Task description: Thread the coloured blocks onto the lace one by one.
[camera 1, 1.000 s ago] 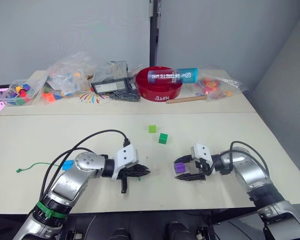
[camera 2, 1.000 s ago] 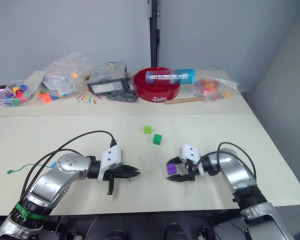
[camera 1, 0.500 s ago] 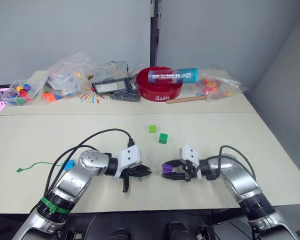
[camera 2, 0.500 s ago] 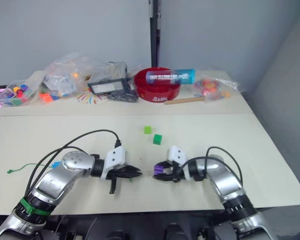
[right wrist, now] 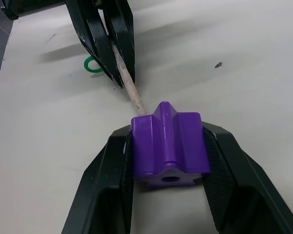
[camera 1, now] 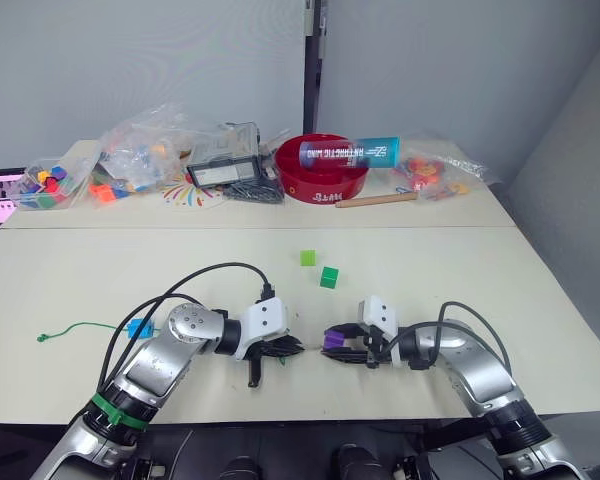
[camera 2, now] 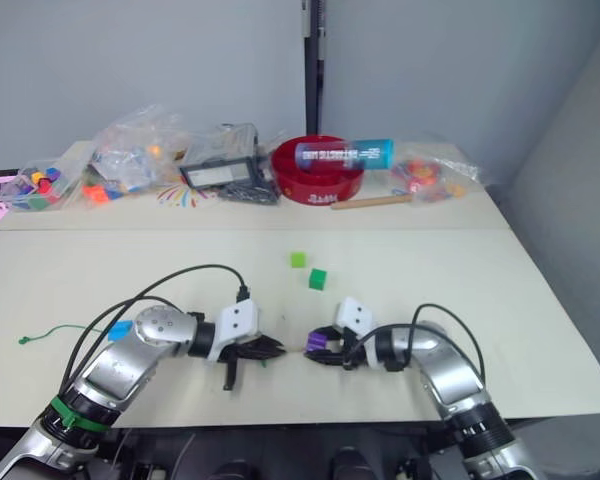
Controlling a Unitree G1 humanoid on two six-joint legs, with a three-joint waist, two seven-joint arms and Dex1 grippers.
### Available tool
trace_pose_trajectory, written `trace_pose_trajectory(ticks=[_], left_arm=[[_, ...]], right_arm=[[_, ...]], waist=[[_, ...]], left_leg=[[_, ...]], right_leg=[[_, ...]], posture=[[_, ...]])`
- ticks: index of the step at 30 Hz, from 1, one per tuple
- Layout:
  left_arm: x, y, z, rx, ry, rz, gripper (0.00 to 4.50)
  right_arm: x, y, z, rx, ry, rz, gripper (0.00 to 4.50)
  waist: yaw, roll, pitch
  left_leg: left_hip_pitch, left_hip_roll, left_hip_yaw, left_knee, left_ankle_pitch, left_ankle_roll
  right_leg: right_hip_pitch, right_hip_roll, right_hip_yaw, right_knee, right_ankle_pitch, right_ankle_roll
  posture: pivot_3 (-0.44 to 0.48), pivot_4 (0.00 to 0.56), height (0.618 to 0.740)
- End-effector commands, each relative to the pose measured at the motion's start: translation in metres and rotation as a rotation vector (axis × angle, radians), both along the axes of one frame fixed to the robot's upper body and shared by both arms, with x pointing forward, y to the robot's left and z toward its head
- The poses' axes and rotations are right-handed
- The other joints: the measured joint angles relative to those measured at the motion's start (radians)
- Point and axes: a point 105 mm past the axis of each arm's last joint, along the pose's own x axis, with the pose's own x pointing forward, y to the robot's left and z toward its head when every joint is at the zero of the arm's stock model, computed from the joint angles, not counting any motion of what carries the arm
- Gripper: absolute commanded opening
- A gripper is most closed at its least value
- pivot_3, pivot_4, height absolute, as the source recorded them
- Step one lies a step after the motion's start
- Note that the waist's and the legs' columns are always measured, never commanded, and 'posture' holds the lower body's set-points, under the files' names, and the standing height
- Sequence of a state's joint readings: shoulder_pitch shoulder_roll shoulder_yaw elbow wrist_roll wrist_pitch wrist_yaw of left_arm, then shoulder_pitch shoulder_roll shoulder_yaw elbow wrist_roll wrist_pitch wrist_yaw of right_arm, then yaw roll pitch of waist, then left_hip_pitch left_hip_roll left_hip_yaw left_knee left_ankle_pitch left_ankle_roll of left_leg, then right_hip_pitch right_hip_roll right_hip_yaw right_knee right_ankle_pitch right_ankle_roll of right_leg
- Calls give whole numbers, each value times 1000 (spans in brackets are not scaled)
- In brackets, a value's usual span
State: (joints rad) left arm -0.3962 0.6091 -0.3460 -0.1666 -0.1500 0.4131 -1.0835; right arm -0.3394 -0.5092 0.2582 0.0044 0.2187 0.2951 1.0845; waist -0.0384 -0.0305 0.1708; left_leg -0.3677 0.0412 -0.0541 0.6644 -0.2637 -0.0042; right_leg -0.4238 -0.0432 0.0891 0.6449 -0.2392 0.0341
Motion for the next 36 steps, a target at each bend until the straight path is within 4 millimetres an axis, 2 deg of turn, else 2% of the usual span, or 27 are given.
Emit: trace_pose_trajectory(ticks=[1, 19, 28, 33, 36], left_arm=[[2, -6, 11, -28, -55, -17, 0], [3, -19, 19, -89, -62, -24, 0], [5, -41, 12, -63, -53, -113, 0], [3, -58, 16, -94, -52, -162, 0], [3, -61, 18, -105, -55, -168, 0]], right_arm=[[-3, -4, -6, -23, 26, -5, 1387], [-6, -3, -5, -28, 34, 3, 1387], [-7, 1, -2, -26, 32, 11, 1387], [-6, 1, -2, -27, 29, -1, 1387], [-4, 1, -1, -24, 28, -12, 1387]], waist=[[0, 0, 0], [1, 0, 0], [8, 0, 0], [18, 0, 0], [21, 0, 0]], left_leg=[[0, 0, 0, 0, 0, 0], [0, 0, 0, 0, 0, 0], [0, -1, -1, 2, 0, 0], [0, -2, -1, 4, 0, 0], [0, -2, -1, 5, 0, 0]], right_leg=[[0, 0, 0, 0, 0, 0], [0, 0, 0, 0, 0, 0], [1, 0, 0, 0, 0, 0], [2, -1, 0, 0, 1, 1], [2, -1, 0, 0, 1, 2]], posture=[[0, 150, 731], [0, 150, 731], [0, 150, 731], [0, 150, 731], [0, 150, 731]])
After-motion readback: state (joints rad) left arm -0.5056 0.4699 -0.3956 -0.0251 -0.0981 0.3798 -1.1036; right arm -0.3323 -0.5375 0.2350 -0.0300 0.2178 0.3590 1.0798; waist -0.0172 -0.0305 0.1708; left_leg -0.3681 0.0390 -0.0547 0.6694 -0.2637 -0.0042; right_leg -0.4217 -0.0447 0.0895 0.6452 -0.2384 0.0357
